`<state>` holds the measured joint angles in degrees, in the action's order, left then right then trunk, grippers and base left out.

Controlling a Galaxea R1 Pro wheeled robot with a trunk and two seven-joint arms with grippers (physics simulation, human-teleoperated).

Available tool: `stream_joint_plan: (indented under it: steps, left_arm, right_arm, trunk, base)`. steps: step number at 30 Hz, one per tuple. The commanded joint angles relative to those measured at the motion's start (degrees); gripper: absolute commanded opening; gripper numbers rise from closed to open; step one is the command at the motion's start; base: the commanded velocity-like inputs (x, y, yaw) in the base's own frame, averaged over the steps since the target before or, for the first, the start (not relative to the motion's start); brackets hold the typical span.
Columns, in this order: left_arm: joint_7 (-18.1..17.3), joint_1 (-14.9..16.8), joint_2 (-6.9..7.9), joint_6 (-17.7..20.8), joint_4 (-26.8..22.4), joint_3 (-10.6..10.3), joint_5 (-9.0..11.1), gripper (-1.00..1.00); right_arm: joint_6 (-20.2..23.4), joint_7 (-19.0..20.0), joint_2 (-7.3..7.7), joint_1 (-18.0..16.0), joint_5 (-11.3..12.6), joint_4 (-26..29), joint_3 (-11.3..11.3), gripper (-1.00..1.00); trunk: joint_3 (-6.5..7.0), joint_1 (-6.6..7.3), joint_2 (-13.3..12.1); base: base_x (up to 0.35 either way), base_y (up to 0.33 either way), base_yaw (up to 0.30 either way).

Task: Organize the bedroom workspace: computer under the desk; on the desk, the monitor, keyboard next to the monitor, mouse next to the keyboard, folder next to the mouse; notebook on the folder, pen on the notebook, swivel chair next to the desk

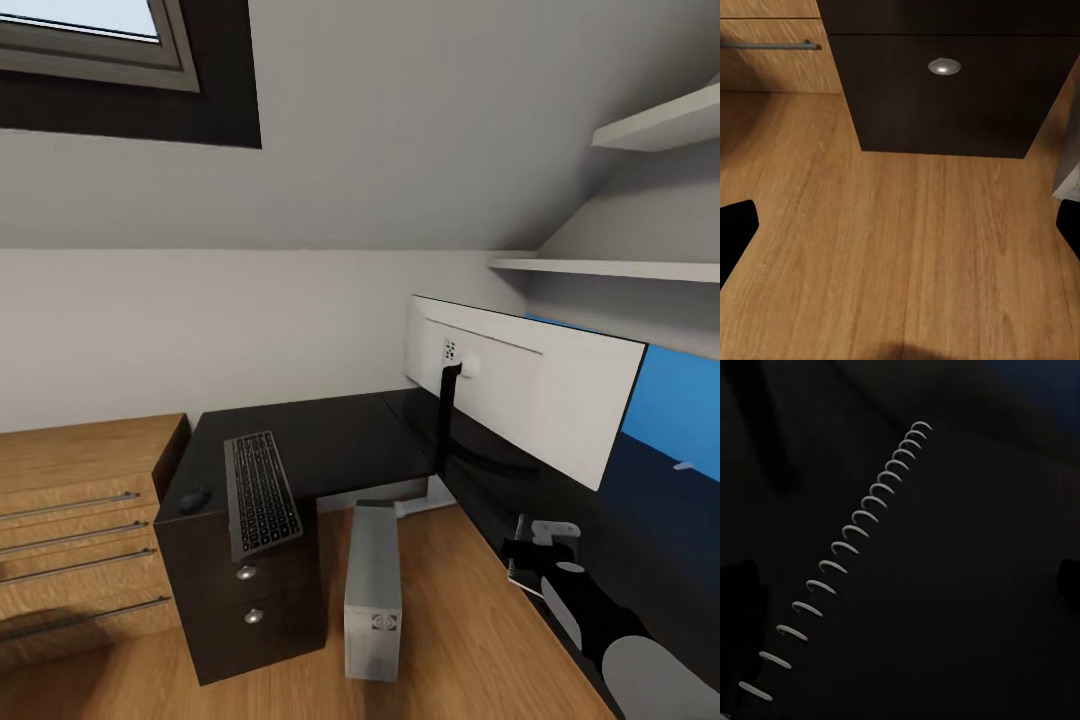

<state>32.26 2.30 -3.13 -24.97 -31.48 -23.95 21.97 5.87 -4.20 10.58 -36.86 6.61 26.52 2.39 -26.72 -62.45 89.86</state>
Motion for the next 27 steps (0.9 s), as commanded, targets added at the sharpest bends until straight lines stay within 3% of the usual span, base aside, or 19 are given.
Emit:
stream_joint_plan:
  steps: [1,27]
  left_arm:
    - [0.34,0.07,0.06,-0.34,0.01,-0.48,0.59,1.0]
    - [0.22,0.1,0.34,-0.34,0.08,-0.39,0.62,1.0]
  right_arm:
    - [0.33,-0.28,0.04,0.03,0.86,-0.52,0.25,1.0]
    - [0.29,-0.28,-0.04,0.03,0.86,-0.58,0.32,1.0]
  trunk:
    - [-0.07,0.0,0.02]
    - [-0.07,0.0,0.02]
  base:
    - [0.0,0.0,0.0]
    - [0.0,0.0,0.0]
